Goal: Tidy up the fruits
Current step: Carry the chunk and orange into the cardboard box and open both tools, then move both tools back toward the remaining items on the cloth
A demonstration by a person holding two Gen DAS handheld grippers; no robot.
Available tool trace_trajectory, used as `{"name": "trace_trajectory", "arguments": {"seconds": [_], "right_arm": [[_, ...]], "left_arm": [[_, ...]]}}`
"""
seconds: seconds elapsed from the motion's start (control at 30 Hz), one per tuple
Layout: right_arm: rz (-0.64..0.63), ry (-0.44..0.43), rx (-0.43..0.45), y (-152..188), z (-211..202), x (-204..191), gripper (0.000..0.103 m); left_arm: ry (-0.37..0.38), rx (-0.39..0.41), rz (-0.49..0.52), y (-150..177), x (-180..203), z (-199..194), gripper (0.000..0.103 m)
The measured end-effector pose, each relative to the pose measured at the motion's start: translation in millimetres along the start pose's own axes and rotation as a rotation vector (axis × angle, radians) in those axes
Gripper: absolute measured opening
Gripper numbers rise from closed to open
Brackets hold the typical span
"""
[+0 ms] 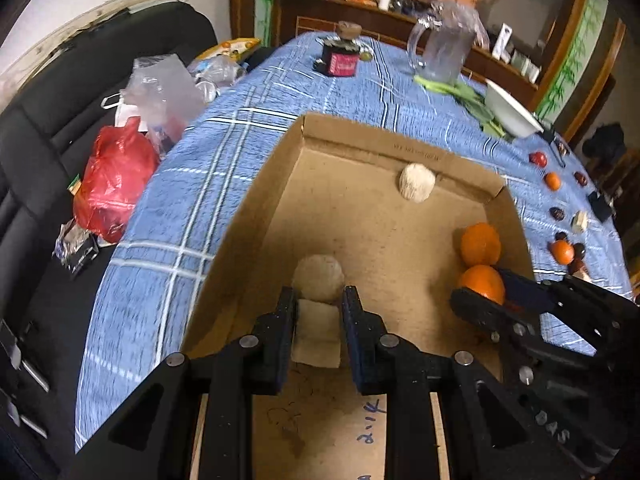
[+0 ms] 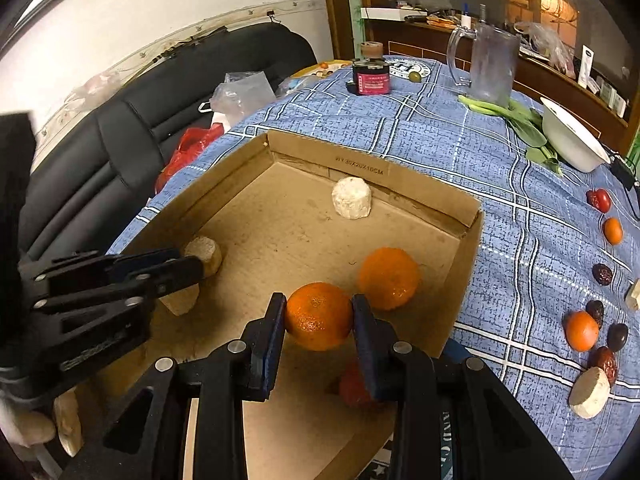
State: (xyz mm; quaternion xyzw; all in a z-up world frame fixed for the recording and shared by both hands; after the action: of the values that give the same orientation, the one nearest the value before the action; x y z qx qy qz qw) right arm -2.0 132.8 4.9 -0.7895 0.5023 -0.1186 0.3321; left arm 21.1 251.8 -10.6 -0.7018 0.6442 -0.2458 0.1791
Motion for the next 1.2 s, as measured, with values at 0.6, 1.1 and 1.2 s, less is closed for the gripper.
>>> {"name": "trace_trajectory", "arguments": {"seconds": [0.6, 1.1, 1.2], "right_arm": [[-0.016, 0.022, 0.031, -1.4, -6.5, 2.0, 0.040], [0.323, -0.019, 0.246, 66.6, -145.4, 88.1, 0.053], [0.436, -0.021, 0.277, 90.9, -172.0, 117.7, 0.053]], "left_arm": [[0.040, 0.028, -0.126, -5.5, -16.2, -20.1, 0.053], [0.200, 0.172, -0.246, 46.6, 11.3, -101.9, 0.070], [0.228, 0.178, -0.173, 54.0, 47.6, -112.1, 0.070]]}}
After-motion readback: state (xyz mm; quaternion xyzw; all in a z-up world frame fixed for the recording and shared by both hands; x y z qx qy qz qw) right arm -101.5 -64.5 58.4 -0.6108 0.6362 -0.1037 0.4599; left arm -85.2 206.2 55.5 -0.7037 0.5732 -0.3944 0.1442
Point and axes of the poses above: each gripper's, at about its wrist camera, not at the fingertips, and z roughly the way its jaws point, x to its right, y to its underside, the point moved 5 cm from there along z, roughly the way its jaws point, and after that the axes turned 4 degrees about x, right-handed, at the moved point
